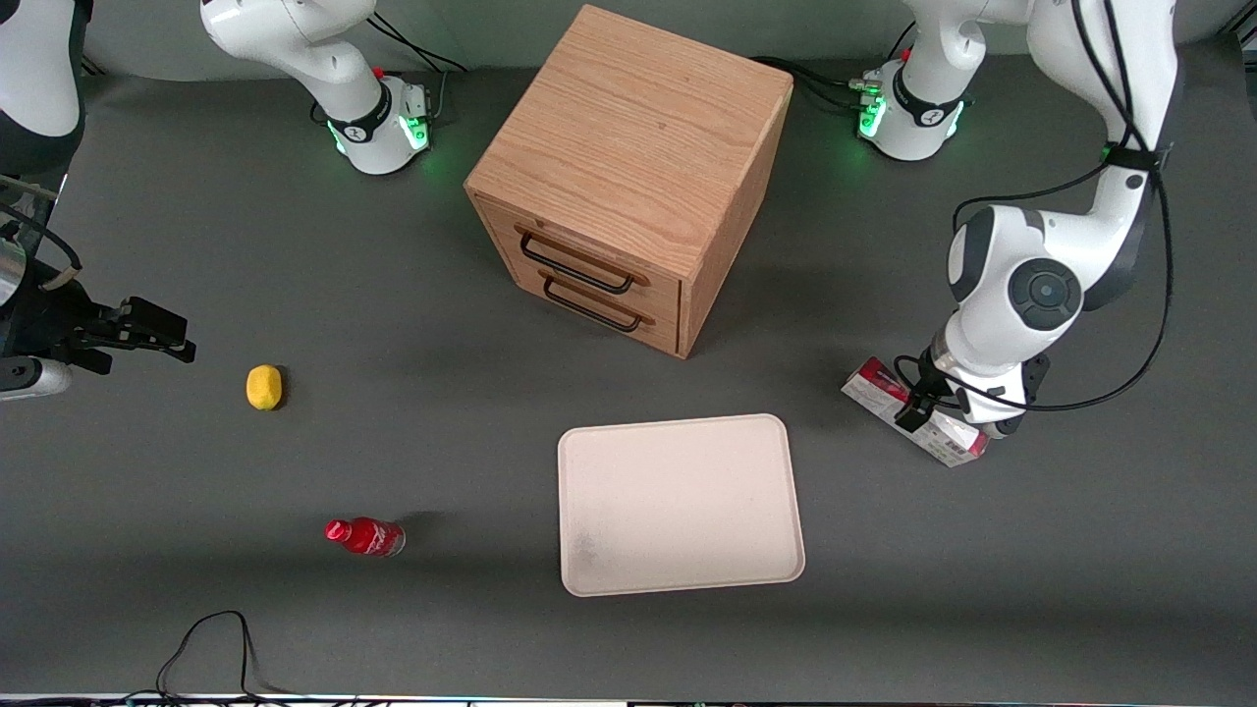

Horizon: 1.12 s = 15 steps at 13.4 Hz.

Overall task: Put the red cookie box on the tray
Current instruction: 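Move the open left gripper down over the red-and-white cookie box, then close the left gripper on the end of the cookie box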

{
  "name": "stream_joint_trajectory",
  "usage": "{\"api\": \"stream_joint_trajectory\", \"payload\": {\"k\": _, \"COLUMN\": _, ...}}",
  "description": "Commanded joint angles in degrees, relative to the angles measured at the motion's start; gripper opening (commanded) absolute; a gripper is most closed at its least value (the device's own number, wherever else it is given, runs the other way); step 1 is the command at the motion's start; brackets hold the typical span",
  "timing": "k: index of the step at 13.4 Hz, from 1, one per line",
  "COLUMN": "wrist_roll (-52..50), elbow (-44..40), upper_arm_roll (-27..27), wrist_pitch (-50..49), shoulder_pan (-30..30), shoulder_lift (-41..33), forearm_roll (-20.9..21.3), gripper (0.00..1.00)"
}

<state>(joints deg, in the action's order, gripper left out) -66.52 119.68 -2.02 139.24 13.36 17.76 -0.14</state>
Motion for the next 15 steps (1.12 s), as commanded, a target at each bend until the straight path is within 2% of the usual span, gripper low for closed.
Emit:
{"api": "stream_joint_trajectory", "payload": {"k": 1, "wrist_roll": -1.69, "elbow": 1.34, "upper_arm_roll": -0.09, "wrist_pitch": 4.80, "shoulder_pan": 0.00, "shoulder_lift": 2.00, "forearm_roll": 1.46, "gripper": 1.00}}
{"api": "stream_joint_trajectory", "payload": {"k": 6, "wrist_roll": -1.43, "elbow": 1.35, "upper_arm_roll": -0.44, "wrist_pitch": 7.01, "shoulder_pan": -0.61, "shoulder_lift": 3.86, "forearm_roll": 1.46, "gripper": 1.00}}
{"api": "stream_joint_trajectory", "payload": {"k": 7, "wrist_roll": -1.16, "elbow": 1.26, "upper_arm_roll": -0.44, "wrist_pitch": 6.93, "shoulder_pan": -0.79, "shoulder_lift": 3.86, "forearm_roll": 1.46, "gripper": 0.87}}
{"api": "stream_joint_trajectory", "payload": {"k": 8, "wrist_roll": -1.16, "elbow": 1.26, "upper_arm_roll": -0.44, "wrist_pitch": 6.75, "shoulder_pan": -0.79, "shoulder_lift": 3.86, "forearm_roll": 1.37, "gripper": 0.57}}
{"api": "stream_joint_trajectory", "payload": {"k": 10, "wrist_roll": -1.16, "elbow": 1.08, "upper_arm_roll": -0.44, "wrist_pitch": 6.05, "shoulder_pan": -0.79, "shoulder_lift": 3.86, "forearm_roll": 1.37, "gripper": 0.14}}
{"api": "stream_joint_trajectory", "payload": {"k": 11, "wrist_roll": -1.07, "elbow": 1.08, "upper_arm_roll": -0.44, "wrist_pitch": 5.96, "shoulder_pan": -0.79, "shoulder_lift": 3.77, "forearm_roll": 1.46, "gripper": 0.00}}
{"api": "stream_joint_trajectory", "payload": {"k": 15, "wrist_roll": -1.07, "elbow": 0.73, "upper_arm_roll": -0.44, "wrist_pitch": 5.00, "shoulder_pan": -0.70, "shoulder_lift": 3.24, "forearm_roll": 1.46, "gripper": 0.00}}
